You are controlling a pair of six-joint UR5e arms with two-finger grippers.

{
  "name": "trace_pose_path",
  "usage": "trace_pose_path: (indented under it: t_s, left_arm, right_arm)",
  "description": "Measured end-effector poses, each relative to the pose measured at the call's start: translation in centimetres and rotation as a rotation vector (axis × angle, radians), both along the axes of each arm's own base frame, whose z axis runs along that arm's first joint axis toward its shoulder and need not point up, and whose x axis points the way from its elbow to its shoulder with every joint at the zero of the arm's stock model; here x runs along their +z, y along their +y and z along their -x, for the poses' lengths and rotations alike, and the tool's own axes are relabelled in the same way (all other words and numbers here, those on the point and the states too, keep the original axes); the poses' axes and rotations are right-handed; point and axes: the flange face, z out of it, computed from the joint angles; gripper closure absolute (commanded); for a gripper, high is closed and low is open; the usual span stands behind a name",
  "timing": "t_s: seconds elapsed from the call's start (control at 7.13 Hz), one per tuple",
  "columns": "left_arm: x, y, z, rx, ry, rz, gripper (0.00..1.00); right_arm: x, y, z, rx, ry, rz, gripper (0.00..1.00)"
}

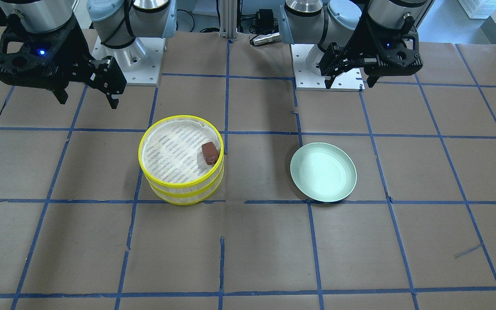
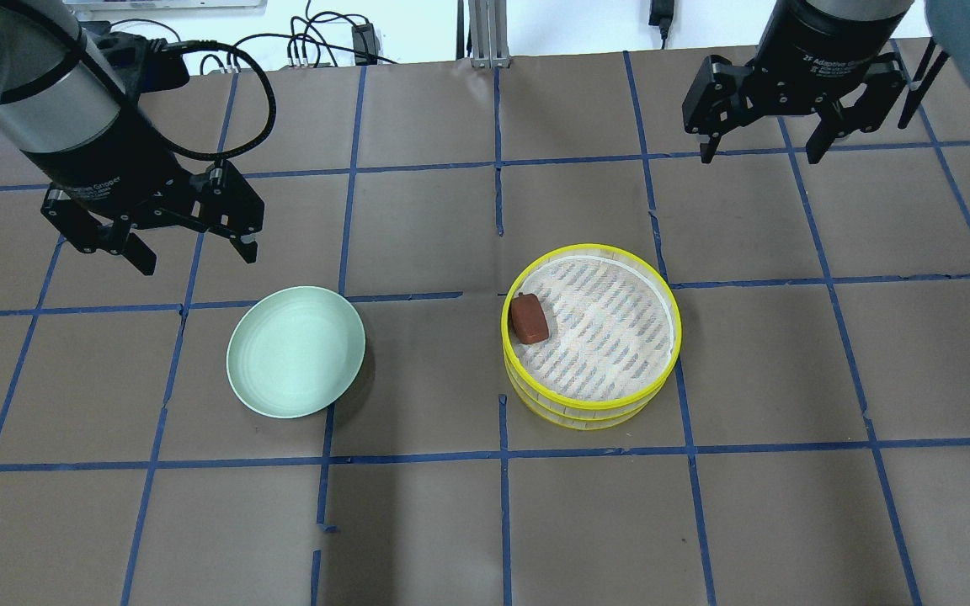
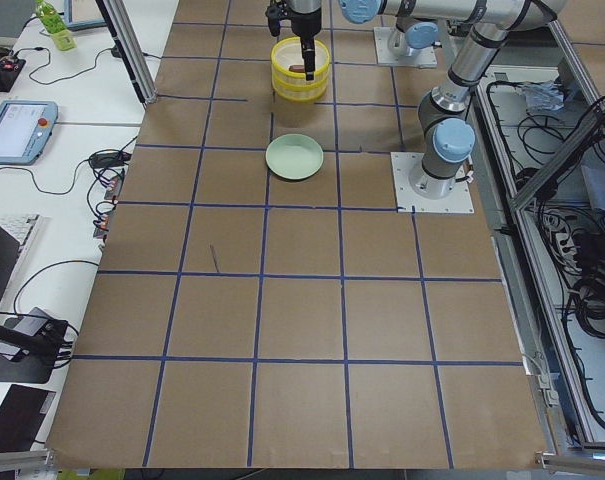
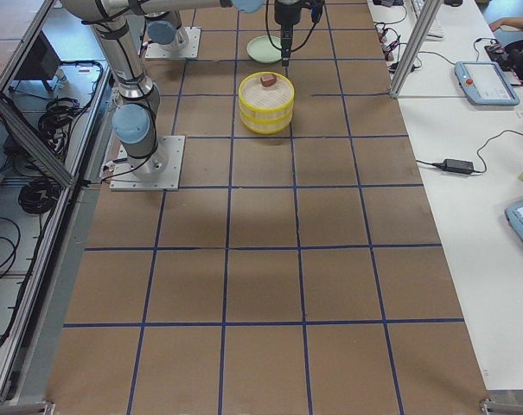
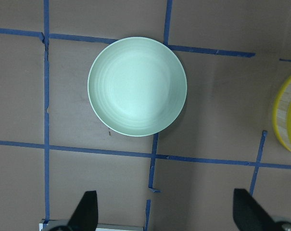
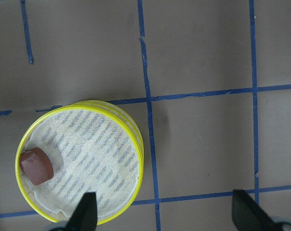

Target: Place buns in different layers of steamer

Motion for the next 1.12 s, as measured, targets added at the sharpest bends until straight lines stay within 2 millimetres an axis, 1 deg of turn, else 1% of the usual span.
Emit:
trace_pose_path:
  t_s: [0.84,1.12]
  left_arm:
    - [0.04,0.13,0.04,0.005,0.009,0.002,0.00]
    - [0.29,0.16,0.34,0.010,0.036,0.007,0.00]
  right_arm:
    - [-0.21,-0.01,0.16,-0.002,-0.001,-0.004,0.00]
    - [-0.20,-0.02,0.19,-0.002,-0.001,-0.004,0.00]
